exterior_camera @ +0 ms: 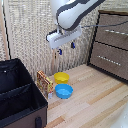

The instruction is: With caution, bring your gripper towards the upper drawer's hold. Grasp the drawer hold tightly with your gripper tool. Pull the drawer in your direction to reveal the contents of the top drawer.

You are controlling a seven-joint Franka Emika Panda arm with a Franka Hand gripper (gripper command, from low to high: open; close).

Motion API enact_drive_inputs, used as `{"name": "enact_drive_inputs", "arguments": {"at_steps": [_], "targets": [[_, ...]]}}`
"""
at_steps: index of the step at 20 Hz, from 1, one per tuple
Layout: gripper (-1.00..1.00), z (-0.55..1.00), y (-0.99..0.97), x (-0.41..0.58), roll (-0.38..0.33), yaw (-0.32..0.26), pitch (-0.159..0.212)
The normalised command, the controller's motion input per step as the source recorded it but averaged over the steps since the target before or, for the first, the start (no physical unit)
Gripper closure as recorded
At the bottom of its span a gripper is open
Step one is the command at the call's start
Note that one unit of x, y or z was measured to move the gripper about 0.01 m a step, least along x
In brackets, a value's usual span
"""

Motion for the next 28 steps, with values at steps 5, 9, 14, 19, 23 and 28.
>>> {"name": "enact_drive_inputs", "arguments": {"at_steps": [5, 9, 14, 19, 23, 28], "targets": [[-1.00, 0.01, -0.05, 0.000, -0.281, 0.216, 0.022], [-1.00, -0.12, -0.14, 0.000, -0.342, 0.168, -0.044], [-1.00, -0.13, -0.15, 0.012, -0.354, 0.150, -0.033], [-1.00, 0.06, -0.04, 0.374, -0.334, 0.078, -0.005], [-1.00, 0.31, 0.01, 0.629, -0.298, 0.023, 0.009], [-1.00, 0.58, 0.11, 0.700, -0.216, 0.013, 0.032]]}}
